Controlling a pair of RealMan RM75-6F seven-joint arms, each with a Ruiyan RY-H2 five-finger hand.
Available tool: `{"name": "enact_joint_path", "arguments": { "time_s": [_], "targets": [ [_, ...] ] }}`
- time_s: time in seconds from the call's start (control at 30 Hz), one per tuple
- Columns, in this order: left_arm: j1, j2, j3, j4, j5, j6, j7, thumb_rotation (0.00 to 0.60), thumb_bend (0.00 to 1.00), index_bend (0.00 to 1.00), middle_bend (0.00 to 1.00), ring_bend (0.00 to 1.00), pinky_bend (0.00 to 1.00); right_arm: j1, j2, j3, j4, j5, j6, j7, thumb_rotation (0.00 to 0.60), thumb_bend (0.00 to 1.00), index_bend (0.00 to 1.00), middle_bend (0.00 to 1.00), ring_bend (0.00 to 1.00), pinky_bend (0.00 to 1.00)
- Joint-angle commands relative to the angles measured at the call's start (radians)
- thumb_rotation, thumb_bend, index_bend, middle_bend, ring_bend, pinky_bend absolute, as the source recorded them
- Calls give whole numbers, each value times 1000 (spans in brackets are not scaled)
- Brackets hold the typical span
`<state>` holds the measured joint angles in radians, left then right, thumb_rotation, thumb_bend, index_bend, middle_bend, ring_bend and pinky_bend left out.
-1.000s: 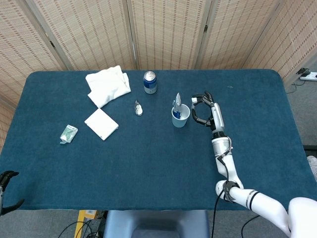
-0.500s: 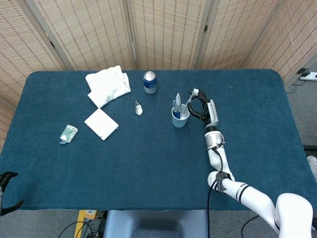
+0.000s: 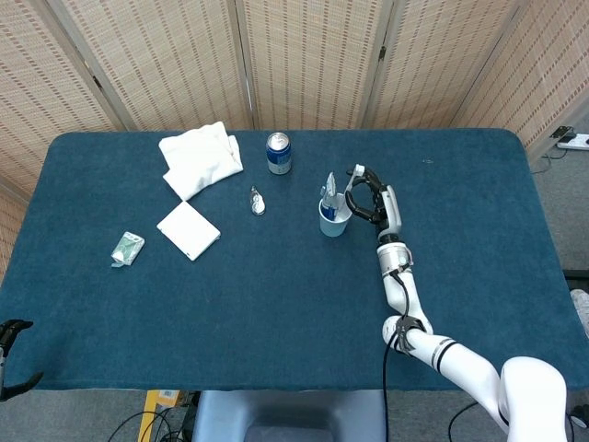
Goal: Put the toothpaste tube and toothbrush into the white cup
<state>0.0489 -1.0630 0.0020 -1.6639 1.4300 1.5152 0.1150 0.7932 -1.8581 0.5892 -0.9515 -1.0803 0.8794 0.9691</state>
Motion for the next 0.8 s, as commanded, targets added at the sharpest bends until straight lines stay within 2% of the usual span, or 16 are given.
{"name": "enact_joint_path", "arguments": {
  "time_s": [0.03, 0.23, 0.43, 0.53, 0.7, 0.8],
  "targets": [
    [0, -1, -1, 0, -3, -2, 3, 600, 193, 263, 245, 266, 271, 0, -3, -7, 12, -11, 1, 12, 600, 302, 604, 286, 14, 24],
    [-1, -3, 0, -2, -3, -4, 6, 600, 193, 263, 245, 266, 271, 1, -16, -21, 48, -30, 8, 33, 600, 279, 570, 283, 14, 4],
    [1, -2, 1, -3, -5, -3, 4, 600, 194, 263, 245, 266, 271, -1, -20, -45, 68, -64, 27, 40, 600, 224, 434, 241, 14, 0],
    [1, -1, 1, -5, -8, -6, 2, 600, 194, 262, 244, 266, 271, -4, -18, -57, 74, -80, 42, 34, 600, 219, 402, 231, 14, 0],
    [0, -1, 1, -8, -6, -6, 5, 600, 193, 262, 244, 266, 271, -17, -5, -65, 58, -94, 65, 40, 600, 205, 317, 211, 14, 0],
    [0, 0, 0, -9, -3, -3, 6, 600, 193, 262, 244, 266, 271, -38, 18, -75, 26, -114, 99, 38, 600, 205, 300, 206, 14, 0]
  ]
}}
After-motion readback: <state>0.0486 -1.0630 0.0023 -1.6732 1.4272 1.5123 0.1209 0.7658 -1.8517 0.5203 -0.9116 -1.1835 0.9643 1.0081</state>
